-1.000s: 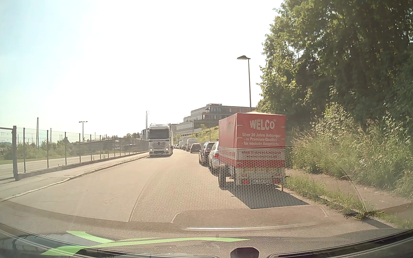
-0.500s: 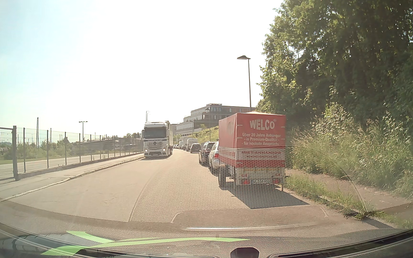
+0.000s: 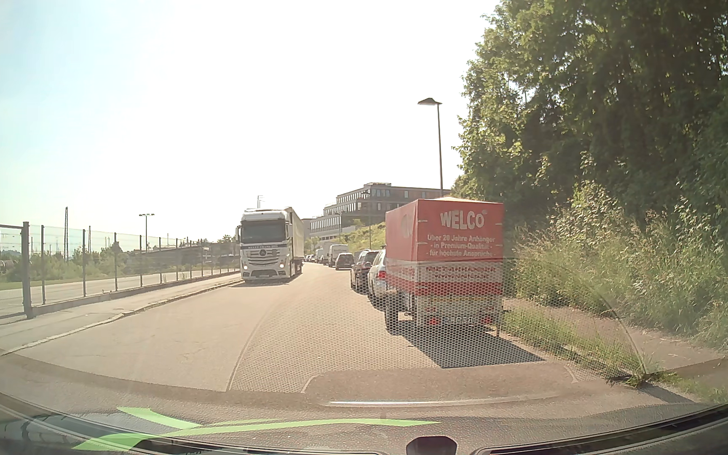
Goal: Follow the waypoints while adhering to traffic rules and regulations
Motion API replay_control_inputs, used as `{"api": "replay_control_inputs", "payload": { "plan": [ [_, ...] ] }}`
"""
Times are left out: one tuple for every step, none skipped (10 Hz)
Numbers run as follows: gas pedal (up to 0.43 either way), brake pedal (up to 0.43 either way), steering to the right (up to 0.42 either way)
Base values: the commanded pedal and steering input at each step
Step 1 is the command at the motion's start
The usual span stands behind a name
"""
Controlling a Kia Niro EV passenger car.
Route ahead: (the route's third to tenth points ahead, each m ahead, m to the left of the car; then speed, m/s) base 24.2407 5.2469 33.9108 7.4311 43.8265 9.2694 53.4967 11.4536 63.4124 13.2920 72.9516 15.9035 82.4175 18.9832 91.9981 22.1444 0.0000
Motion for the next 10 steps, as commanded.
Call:
{"api": "replay_control_inputs", "payload": {
  "plan": [
    [0.000,0.213,-0.120],
    [0.000,0.213,-0.120],
    [0.000,0.213,-0.120],
    [0.000,0.213,-0.120],
    [0.000,0.213,-0.120],
    [0.000,0.213,-0.120],
    [0.000,0.213,-0.120],
    [0.000,0.213,-0.120],
    [0.000,0.213,-0.120],
    [0.000,0.213,-0.120]
  ]
}}
